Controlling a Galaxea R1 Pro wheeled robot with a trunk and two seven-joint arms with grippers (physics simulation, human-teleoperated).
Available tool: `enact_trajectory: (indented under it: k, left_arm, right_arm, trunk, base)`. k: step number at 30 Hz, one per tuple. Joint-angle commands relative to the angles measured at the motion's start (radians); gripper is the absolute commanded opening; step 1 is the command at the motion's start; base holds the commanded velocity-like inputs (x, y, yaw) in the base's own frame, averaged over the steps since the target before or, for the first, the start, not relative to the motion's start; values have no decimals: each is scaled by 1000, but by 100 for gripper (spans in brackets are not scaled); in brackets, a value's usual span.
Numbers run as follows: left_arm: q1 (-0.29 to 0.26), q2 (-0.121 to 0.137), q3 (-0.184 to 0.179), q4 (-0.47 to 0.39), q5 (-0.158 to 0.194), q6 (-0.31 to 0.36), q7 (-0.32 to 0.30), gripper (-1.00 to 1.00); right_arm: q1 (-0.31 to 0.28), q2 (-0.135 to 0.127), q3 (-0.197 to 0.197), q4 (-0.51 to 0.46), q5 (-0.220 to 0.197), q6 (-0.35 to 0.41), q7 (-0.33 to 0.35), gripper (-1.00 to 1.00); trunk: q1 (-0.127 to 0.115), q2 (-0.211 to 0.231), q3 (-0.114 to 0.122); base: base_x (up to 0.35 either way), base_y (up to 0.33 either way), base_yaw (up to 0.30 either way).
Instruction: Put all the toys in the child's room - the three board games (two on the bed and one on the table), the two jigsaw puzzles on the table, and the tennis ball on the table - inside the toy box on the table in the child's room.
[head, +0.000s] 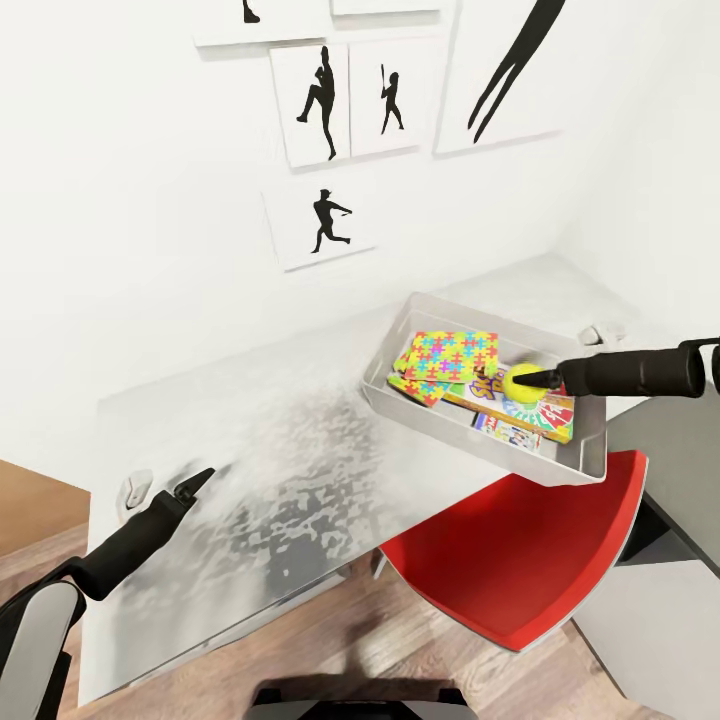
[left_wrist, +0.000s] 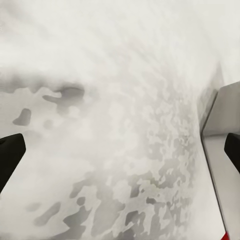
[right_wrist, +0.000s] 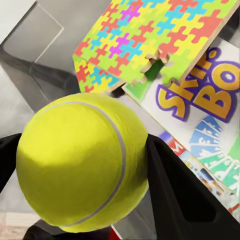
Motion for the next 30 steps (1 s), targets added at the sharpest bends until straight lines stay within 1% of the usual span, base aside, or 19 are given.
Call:
enact_trajectory:
  k: [1,3,5,6,7,11,14,15,17,21,28,30]
  left_arm:
    - [-1,0,2,0,0,6,-3,100]
    - [-1,0,2,0,0,6,-3,100]
    - [-1,0,3,0,0,6,-3,100]
    - [-1,1,3,0,0,6,-3,100]
    - [-1,1,3,0,0,6,-3,100]
    - [-1,1,3,0,0,6,-3,100]
    - [-1,1,3,0,-2,6,-3,100]
    - [-1,1,3,0,-2,6,-3,100]
    - [-1,1,3,0,-3,6,-3,100]
    - [-1,1,2,0,-4,6,-2,100]
    - [-1,0,2,0,-6,6,-2,100]
    - [-1,0,1,0,-6,6,-2,100]
  right_arm:
    - [-11,-10,24,0,-20,1,-3,-100]
    - [-25,-25,55,0,-46,1,-3,-100]
    - [-33,-33,76,1,-63,1,-3,-100]
    - [-36,-35,86,1,-69,1,-3,-100]
    - [-36,-35,86,1,-69,1,-3,-100]
    - [-43,-35,129,2,-83,1,-10,-100]
    - [-47,-35,156,3,-88,1,-28,-100]
    - [-47,-35,156,3,-88,1,-28,-100]
    - [-49,-34,170,5,-91,1,-47,-100]
    - [-50,-33,177,6,-93,1,-58,-100]
    - [-50,-30,182,15,-93,1,-67,-100]
    - [-51,-26,183,24,-93,1,-68,-100]
  trunk:
    - [1,-2,-1]
    - [1,-2,-1]
    - [1,-2,-1]
    - [1,-2,-1]
    - [1,-2,-1]
    - [1,-2,-1]
    - [1,-2,-1]
    - [1,-2,-1]
    - [1,-2,-1]
    - [1,-2,-1]
    - [1,-2,-1]
    - [1,-2,-1]
  base:
    - [0,0,0]
    - [0,0,0]
    - [0,0,0]
    - [0,0,0]
    - [0,0,0]
    - [0,0,0]
    - [0,0,0]
    - [0,0,0]
    - [0,0,0]
    - [0,0,0]
    - [0,0,0]
    - [0,0,0]
